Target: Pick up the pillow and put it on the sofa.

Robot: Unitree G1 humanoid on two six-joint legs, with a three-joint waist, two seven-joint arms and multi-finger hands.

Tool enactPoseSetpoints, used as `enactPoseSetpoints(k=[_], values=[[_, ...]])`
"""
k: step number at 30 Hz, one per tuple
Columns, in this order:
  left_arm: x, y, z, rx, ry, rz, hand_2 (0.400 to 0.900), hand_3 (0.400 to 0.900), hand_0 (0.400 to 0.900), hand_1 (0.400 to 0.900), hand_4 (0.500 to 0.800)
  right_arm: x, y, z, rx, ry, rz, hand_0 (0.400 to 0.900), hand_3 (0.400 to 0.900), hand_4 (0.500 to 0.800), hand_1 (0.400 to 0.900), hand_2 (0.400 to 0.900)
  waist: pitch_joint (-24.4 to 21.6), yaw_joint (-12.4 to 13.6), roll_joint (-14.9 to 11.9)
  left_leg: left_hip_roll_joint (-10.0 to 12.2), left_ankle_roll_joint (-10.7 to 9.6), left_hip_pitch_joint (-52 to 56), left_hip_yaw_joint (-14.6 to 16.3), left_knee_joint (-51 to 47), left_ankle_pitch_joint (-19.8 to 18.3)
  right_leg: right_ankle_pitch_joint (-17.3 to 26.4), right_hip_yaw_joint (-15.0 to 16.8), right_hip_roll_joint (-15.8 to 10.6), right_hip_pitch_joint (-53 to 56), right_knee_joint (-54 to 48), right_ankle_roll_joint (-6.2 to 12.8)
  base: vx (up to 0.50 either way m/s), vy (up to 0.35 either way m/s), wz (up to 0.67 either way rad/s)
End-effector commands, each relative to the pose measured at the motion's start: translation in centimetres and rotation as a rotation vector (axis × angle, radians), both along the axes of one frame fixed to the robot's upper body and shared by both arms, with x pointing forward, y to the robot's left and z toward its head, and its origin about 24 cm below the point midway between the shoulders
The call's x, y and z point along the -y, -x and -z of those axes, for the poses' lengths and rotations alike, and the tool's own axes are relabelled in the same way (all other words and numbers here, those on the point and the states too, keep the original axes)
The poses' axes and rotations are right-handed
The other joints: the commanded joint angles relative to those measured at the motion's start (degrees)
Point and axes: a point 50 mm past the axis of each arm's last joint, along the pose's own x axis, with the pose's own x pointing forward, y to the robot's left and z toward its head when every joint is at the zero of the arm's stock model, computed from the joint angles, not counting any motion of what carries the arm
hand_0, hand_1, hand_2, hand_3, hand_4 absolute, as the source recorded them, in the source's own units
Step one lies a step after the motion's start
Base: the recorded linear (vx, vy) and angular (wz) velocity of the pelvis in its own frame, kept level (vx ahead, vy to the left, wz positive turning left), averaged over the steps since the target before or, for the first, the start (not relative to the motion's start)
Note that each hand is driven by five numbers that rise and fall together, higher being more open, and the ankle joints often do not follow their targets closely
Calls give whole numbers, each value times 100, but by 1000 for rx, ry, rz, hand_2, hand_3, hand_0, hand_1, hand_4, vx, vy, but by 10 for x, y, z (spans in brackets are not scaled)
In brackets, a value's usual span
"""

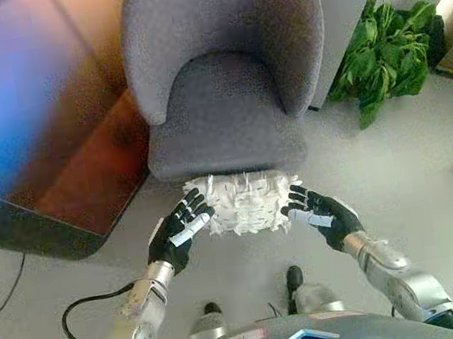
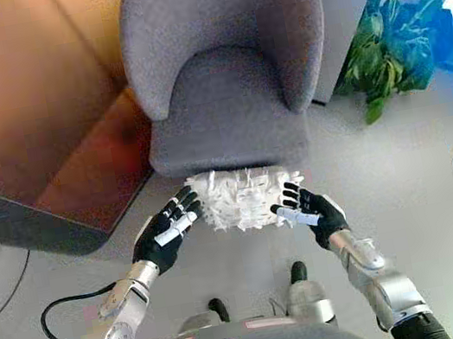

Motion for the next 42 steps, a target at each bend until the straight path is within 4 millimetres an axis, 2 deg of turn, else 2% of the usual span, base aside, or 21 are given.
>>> enactPoseSetpoints(k=[1,18,31,35,38,42], values=[[-6,-33,-43,266,-42,32,900,900,900,900,800,-3,-22,-29,204,-9,4,900,900,800,900,900,-159,-49,-87,-78,207,-76,40,20,-32,-367,78,51,251,22,264,0,0,0],[-4,-33,-45,277,-40,57,900,900,900,900,800,-3,-22,-28,201,14,6,900,900,800,900,900,-111,-4,-96,-41,220,-43,99,23,7,-441,39,97,329,22,200,3,-9,-1],[-6,-30,-47,282,-29,34,900,900,900,900,800,0,-22,-29,195,29,-14,900,900,800,900,900,-6,12,-125,151,102,-129,71,338,57,-507,108,214,384,22,55,27,-56,-4],[-5,-33,-51,308,-13,22,900,900,900,900,800,4,-28,-34,216,43,-35,900,900,800,900,900,203,56,-216,441,-43,-647,-193,1513,276,-531,176,223,275,161,-129,-12,-79,-16],[-5,-31,-49,311,-9,22,900,900,900,900,800,10,-29,-35,218,56,-41,900,900,800,900,900,385,83,-343,715,-143,-1229,-417,2842,692,-528,265,213,220,285,-312,26,-91,-20],[-9,-25,-46,297,3,16,900,900,900,900,800,17,-24,-32,200,59,-38,900,900,800,900,900,495,156,-394,701,-113,-1457,-517,3192,772,-627,317,210,400,345,-359,155,17,-19]])
